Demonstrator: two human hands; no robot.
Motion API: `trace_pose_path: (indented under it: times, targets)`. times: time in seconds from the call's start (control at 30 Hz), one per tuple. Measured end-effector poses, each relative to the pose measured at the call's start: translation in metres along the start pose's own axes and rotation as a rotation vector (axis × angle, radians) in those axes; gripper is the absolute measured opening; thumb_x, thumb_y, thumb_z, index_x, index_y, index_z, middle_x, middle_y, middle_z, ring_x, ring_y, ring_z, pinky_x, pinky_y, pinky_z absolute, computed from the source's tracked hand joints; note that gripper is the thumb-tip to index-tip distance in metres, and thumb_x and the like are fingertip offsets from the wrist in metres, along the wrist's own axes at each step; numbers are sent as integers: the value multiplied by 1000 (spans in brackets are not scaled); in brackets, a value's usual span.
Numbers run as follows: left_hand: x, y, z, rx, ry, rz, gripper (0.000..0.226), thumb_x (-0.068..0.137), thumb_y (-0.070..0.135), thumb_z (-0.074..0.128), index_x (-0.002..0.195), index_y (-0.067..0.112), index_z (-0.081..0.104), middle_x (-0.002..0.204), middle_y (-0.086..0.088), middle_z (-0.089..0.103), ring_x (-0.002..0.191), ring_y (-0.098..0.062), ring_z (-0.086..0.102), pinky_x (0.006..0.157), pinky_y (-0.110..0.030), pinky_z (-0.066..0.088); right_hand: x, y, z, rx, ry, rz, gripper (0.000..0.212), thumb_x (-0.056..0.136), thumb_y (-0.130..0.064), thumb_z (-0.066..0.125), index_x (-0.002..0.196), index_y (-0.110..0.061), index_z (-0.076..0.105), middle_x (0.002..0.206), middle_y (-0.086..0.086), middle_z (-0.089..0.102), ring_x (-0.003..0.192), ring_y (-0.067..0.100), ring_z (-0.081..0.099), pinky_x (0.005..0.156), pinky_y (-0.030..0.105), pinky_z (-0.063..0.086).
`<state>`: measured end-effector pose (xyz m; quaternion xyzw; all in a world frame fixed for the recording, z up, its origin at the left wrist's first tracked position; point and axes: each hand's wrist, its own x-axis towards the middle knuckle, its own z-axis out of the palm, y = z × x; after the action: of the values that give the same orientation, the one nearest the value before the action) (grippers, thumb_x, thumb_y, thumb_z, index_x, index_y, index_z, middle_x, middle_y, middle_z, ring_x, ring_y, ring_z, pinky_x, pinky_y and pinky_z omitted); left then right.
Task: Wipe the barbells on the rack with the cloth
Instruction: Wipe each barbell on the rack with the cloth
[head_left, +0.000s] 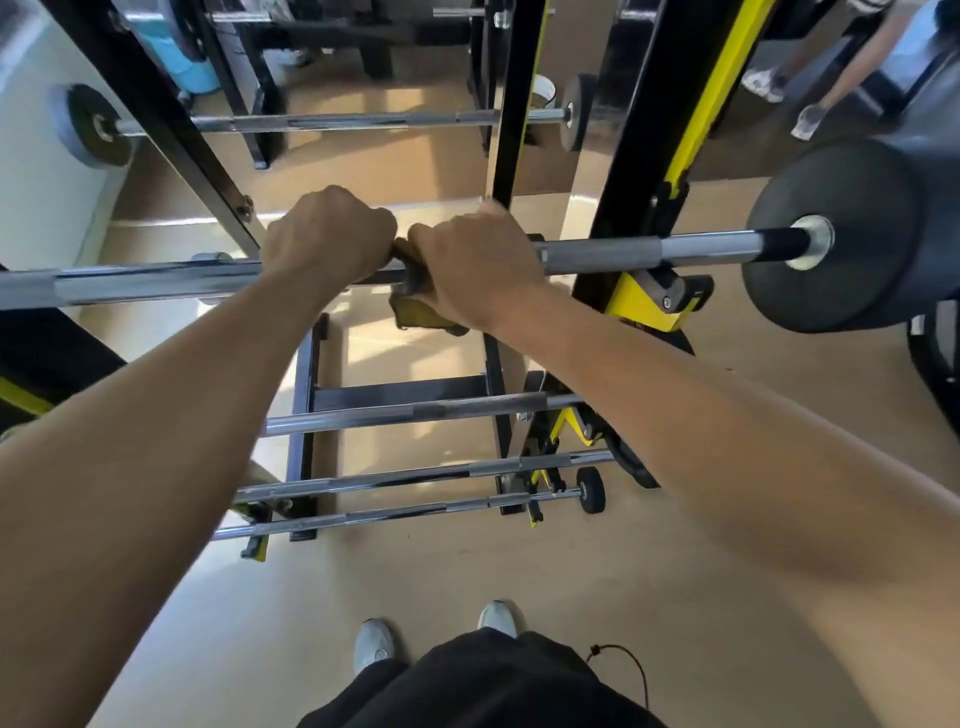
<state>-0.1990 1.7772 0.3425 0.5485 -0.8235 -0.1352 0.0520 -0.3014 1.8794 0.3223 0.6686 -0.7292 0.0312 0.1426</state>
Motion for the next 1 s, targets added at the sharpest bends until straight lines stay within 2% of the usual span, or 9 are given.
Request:
trace_pose_path:
  times: [0.17,0.23,0.3,0.4,0.5,0.63,0.77,0.87,1.0]
  targets:
    - [1,-7,-3,-24,-50,22,26,90,33,44,92,9,55,86,-10,55,83,-33,56,71,-37,43,-19,42,-7,38,-137,-50,31,94,-54,49,97,-22,52,80,-2,61,68,20,46,96,43,30]
    - [2,-8,-2,-44,-36,38,29,90,35,44,91,9,56,86,-10,57,81,-33,57,70,-37,43,-35,72,-11,-12,-188,11,35,93,-59,46,90,-24,48,77,-5,59,70,21,47,97,44,35]
    - [1,-7,-1,-44,-20,48,30,90,36,43,90,8,56,84,-9,58,79,-32,57,69,-36,41,-50,94,-9,-99,-198,28,32,92,-56,51,97,-24,49,81,-2,64,75,24,54,97,43,39]
    - [0,-3,-2,-25,19,40,28,91,34,44,88,9,55,81,-8,55,76,-30,54,68,-36,39,-43,91,-9,-183,-270,41,36,90,-59,54,98,-24,54,74,-2,61,72,24,54,94,42,41]
    - [-1,0,-1,-14,37,36,26,90,32,44,89,9,56,82,-7,55,75,-30,52,68,-36,38,-20,61,-11,-8,-285,106,39,84,-64,57,84,-25,59,65,-4,53,65,21,53,85,41,50]
    - [1,-2,0,-26,19,39,25,90,32,44,89,10,56,78,-6,55,69,-26,52,66,-35,38,1,7,-8,85,-162,71,33,88,-53,57,95,-21,64,72,-2,53,68,20,52,75,35,48]
    - [2,-5,-1,-52,-25,68,26,90,34,44,88,11,54,75,-4,51,65,-22,49,66,-36,38,-14,12,0,125,0,38,36,90,-51,59,105,-19,61,84,2,66,74,22,62,69,33,48]
    - [3,-7,-3,-51,-43,84,29,89,36,43,90,10,55,75,-4,51,75,-29,55,67,-36,40,-24,34,0,121,-79,-12,25,94,-39,58,108,-18,55,92,3,64,79,24,60,67,31,41]
    - [3,-7,-4,-46,-44,75,30,89,37,43,84,10,54,73,-4,50,71,-29,53,62,-34,36,-50,82,-15,96,-219,117,25,93,-45,58,101,-21,53,87,1,63,75,25,60,63,33,43]
